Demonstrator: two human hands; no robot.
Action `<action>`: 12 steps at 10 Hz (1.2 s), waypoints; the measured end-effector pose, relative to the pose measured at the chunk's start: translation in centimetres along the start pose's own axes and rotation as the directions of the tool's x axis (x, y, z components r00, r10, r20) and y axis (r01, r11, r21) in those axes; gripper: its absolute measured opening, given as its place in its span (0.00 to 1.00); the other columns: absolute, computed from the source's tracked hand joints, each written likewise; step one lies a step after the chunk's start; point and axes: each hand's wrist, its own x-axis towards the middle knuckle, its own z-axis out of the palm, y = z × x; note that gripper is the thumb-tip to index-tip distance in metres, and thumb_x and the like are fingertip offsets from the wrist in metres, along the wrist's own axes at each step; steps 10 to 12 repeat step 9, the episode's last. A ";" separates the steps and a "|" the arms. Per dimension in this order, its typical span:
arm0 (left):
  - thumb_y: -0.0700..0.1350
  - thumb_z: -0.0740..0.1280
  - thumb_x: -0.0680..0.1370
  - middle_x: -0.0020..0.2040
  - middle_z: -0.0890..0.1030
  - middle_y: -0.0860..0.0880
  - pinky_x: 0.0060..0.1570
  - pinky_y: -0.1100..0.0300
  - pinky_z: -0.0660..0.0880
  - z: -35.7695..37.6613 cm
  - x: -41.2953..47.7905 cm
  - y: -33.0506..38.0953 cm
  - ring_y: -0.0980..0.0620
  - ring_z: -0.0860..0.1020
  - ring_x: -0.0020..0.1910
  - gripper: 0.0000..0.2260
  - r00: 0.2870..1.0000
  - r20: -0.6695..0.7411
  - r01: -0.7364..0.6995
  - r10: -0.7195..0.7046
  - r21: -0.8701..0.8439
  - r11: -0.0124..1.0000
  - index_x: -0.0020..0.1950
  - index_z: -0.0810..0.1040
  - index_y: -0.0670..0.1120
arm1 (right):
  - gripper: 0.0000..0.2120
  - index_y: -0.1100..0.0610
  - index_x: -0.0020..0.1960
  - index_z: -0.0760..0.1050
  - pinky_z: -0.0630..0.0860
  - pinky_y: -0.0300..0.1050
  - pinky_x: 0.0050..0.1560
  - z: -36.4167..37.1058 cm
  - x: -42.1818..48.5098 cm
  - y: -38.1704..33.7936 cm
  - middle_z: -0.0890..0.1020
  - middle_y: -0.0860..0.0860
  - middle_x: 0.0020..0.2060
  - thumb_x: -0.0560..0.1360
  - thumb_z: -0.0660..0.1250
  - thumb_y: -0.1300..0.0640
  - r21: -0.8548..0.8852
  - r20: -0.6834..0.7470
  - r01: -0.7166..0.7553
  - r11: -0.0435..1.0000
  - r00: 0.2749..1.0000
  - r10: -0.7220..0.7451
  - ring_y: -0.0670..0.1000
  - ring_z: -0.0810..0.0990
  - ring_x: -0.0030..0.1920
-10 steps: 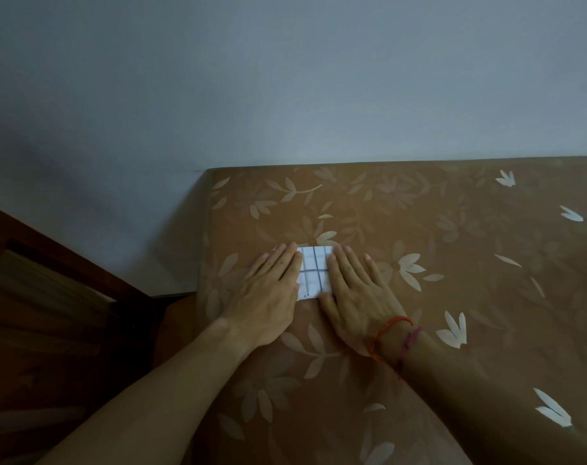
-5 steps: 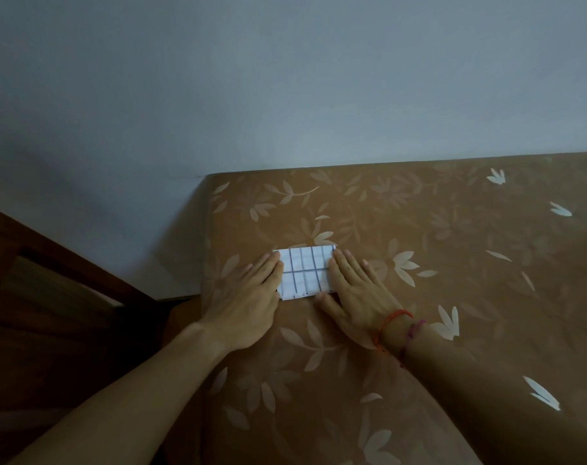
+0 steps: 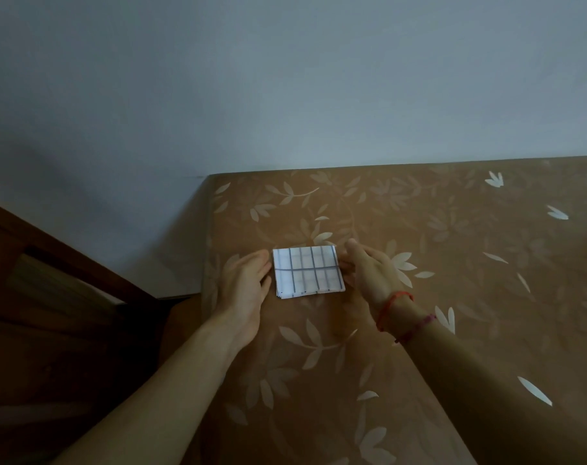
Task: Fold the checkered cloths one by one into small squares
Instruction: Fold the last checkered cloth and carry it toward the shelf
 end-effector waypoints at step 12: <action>0.39 0.61 0.81 0.48 0.80 0.53 0.60 0.59 0.71 0.0 -1.7 0.5 0.56 0.77 0.55 0.12 0.999 0.039 -0.018 0.015 0.077 0.997 0.42 0.74 0.53 | 0.23 0.58 0.39 0.77 0.81 0.53 0.48 -1.1 6.3 8.6 0.84 0.55 0.48 0.60 0.77 0.39 0.090 0.100 -0.063 0.994 0.994 0.054 0.54 0.83 0.46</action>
